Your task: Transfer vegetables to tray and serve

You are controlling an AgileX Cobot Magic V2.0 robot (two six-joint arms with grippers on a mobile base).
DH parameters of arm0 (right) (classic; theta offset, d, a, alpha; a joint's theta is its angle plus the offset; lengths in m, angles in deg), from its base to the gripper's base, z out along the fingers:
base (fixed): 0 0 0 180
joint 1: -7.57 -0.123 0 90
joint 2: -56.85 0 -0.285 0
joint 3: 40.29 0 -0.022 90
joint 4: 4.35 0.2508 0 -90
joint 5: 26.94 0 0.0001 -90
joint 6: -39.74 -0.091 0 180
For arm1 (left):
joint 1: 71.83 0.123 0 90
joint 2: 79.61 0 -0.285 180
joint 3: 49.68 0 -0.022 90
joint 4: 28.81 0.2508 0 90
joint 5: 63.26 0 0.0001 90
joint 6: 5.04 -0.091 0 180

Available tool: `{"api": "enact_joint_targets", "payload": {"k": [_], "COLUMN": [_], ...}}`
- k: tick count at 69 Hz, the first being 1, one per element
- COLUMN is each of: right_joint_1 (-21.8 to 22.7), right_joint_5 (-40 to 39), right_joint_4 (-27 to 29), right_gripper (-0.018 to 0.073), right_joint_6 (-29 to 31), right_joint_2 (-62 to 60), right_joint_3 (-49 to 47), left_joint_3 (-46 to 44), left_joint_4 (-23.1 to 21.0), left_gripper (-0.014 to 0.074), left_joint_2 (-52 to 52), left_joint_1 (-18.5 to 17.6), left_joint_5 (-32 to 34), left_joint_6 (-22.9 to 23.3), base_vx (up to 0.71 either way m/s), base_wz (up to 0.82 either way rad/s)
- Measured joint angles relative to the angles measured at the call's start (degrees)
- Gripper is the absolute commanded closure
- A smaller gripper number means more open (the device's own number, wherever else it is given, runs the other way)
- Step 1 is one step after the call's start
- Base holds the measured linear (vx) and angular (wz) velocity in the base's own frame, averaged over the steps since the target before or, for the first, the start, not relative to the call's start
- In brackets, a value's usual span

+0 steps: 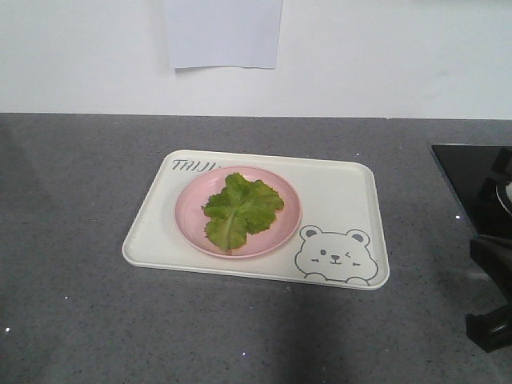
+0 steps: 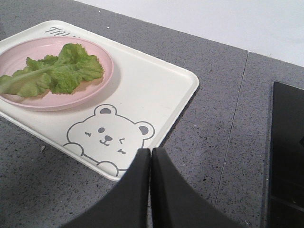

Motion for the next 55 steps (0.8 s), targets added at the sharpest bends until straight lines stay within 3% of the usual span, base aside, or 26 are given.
{"api": "enact_joint_targets", "payload": {"k": [55], "right_joint_1": [0.00], "right_joint_5": [0.00], "right_joint_4": [0.00], "right_gripper": [0.0564], "right_joint_6": [0.06], "right_joint_2": [0.00], "right_joint_3": [0.00], "left_joint_3": [0.00], "left_joint_4": [0.00], "left_gripper": [0.0604], "left_joint_2": [0.00], "left_joint_1": [0.00], "left_joint_5": [0.00], "left_joint_6": [0.00], "base_vx": [0.00], "base_wz": [0.00]}}
